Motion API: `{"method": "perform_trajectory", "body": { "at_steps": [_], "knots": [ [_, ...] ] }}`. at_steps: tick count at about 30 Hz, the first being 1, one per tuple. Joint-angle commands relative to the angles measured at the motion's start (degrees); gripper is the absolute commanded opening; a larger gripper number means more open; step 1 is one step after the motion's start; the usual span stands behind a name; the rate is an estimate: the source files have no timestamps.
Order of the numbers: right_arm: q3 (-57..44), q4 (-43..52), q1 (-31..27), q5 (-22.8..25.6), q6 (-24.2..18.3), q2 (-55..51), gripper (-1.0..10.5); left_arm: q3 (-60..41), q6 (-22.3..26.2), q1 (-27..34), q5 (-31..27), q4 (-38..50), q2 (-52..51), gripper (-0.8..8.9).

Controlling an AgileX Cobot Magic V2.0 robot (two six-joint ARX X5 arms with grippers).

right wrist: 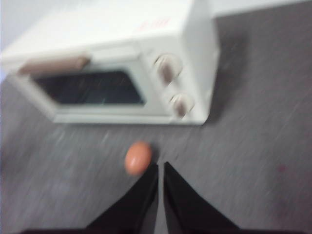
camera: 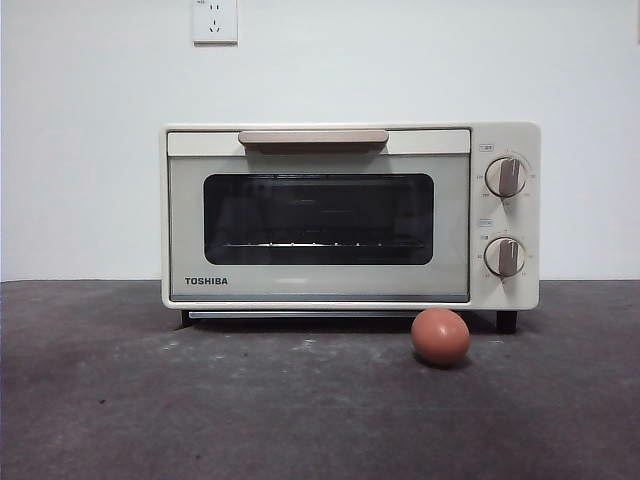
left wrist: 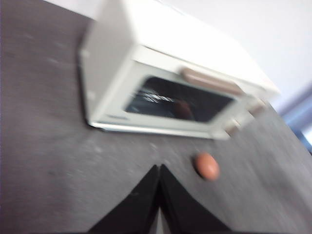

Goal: Eggoven

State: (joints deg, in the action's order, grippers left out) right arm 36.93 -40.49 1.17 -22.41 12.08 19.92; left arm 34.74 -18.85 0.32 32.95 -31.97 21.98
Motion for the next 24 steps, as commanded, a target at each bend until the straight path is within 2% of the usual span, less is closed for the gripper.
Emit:
{"method": "perform_trajectory", "body": {
  "at_steps": [1, 3, 7, 14, 15, 19, 20, 24],
  "knots": [
    [3.7, -4.5, 0.8, -3.3, -6.4, 3.8, 0.0, 3.3, 5.8, -3.3, 0.5, -3.5, 2.6, 0.06],
    [6.0, -8.4, 2.0, -4.8, -8.7, 6.2, 0.0, 5.0, 7.8, -6.1, 0.5, -6.5, 4.3, 0.06],
    [8.5, -12.7, 5.0, -4.7, -11.1, 8.9, 0.0, 6.3, 9.2, -10.1, 0.5, -8.3, 6.9, 0.06],
    [9.0, -12.2, 8.2, -4.2, -11.1, 9.6, 0.2, 6.3, 9.2, -11.6, 0.4, -8.3, 9.4, 0.06],
    [9.0, -12.0, 8.2, -4.2, -10.9, 9.6, 0.5, 6.3, 9.2, -11.6, 0.4, -8.2, 9.5, 0.06],
    [9.0, -11.7, 8.1, -4.1, -7.7, 9.6, 3.3, 6.3, 9.1, -11.6, 0.4, -7.4, 9.5, 0.06],
    [9.0, -11.5, 8.1, -4.1, -6.6, 10.0, 3.6, 6.3, 9.0, -11.6, 0.4, -7.1, 9.5, 0.06],
    [9.0, -11.2, 8.2, -4.2, -5.0, 12.1, 3.6, 6.3, 8.7, -11.6, 0.4, -6.1, 9.5, 0.06]
  ]
}}
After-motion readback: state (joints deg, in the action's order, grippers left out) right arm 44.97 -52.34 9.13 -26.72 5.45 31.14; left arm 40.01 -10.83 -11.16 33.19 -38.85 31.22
